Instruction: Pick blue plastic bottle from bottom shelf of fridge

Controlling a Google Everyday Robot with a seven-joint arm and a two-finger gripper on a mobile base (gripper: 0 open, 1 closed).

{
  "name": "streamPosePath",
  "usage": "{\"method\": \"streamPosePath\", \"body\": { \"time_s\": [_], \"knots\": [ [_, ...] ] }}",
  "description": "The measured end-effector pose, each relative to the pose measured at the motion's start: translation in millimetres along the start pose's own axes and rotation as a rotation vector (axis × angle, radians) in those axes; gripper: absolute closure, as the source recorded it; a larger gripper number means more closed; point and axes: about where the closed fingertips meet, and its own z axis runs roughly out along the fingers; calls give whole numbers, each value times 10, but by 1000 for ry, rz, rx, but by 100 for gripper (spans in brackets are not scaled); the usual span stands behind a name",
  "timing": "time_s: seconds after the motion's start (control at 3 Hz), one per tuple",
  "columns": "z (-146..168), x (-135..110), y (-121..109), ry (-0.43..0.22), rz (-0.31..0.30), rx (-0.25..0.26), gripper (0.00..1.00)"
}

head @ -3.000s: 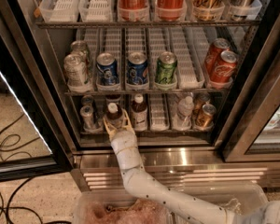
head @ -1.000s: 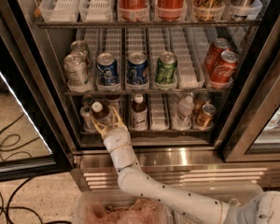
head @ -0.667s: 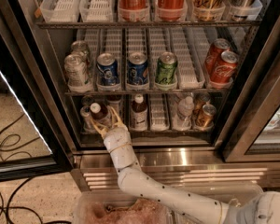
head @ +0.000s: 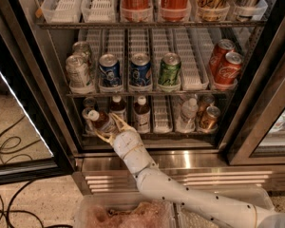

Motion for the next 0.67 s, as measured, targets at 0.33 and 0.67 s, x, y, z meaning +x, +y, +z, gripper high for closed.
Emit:
{"method": "streamPosePath", "body": {
  "time_s": [0.33, 0.67],
  "knots": [
    [0, 0, 0, 0, 0, 0, 100],
    [-8, -4, 37, -5, 4, -71, 100]
  ]
}}
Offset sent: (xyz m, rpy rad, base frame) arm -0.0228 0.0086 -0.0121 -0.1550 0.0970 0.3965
